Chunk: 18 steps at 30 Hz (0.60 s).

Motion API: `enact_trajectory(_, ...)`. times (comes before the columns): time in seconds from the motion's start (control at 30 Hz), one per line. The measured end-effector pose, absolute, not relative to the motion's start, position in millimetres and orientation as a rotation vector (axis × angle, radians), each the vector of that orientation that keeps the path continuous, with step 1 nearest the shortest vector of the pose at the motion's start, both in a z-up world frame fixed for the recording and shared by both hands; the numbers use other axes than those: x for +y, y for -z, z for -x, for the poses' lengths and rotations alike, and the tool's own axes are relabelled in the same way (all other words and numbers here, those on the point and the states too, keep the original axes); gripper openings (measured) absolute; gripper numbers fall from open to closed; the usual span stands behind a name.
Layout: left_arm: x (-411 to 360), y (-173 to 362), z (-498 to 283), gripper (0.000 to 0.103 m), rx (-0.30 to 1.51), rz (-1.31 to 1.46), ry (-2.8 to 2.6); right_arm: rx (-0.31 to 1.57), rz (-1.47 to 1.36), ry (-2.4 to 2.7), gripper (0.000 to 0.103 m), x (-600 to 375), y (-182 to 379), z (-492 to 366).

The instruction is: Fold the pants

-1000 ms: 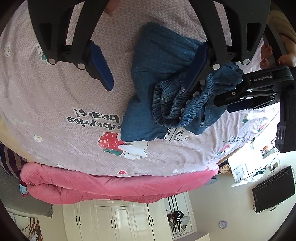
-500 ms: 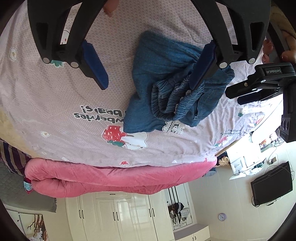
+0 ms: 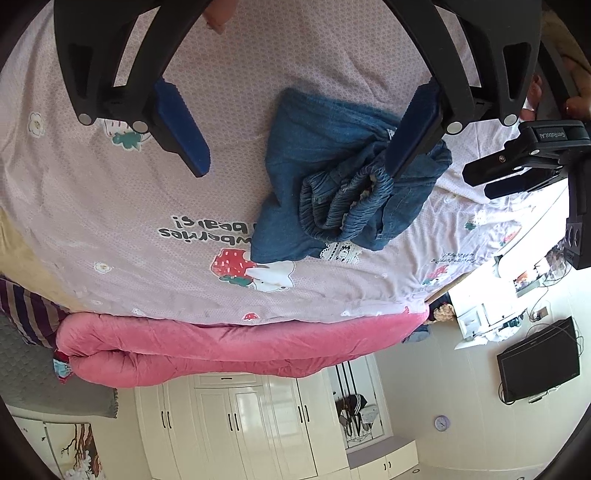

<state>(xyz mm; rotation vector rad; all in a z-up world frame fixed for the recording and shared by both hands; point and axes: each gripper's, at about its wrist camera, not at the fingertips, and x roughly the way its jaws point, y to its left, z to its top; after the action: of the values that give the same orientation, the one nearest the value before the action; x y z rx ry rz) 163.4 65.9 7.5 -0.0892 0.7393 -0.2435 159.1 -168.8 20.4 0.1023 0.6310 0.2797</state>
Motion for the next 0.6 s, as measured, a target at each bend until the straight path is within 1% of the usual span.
enact_trajectory(0.3,64.7,-3.5,-136.5,0.093,0.75,0.06,0.223,0.62,-0.081,-0.3,0.098,-164.0,-28.9,-132.3)
enact_trajectory(0.6,62.8,-1.2,-105.6,0.093,0.742,0.053,0.2,0.621,-0.075,-0.317,0.098,-158.6,-34.2,-105.6)
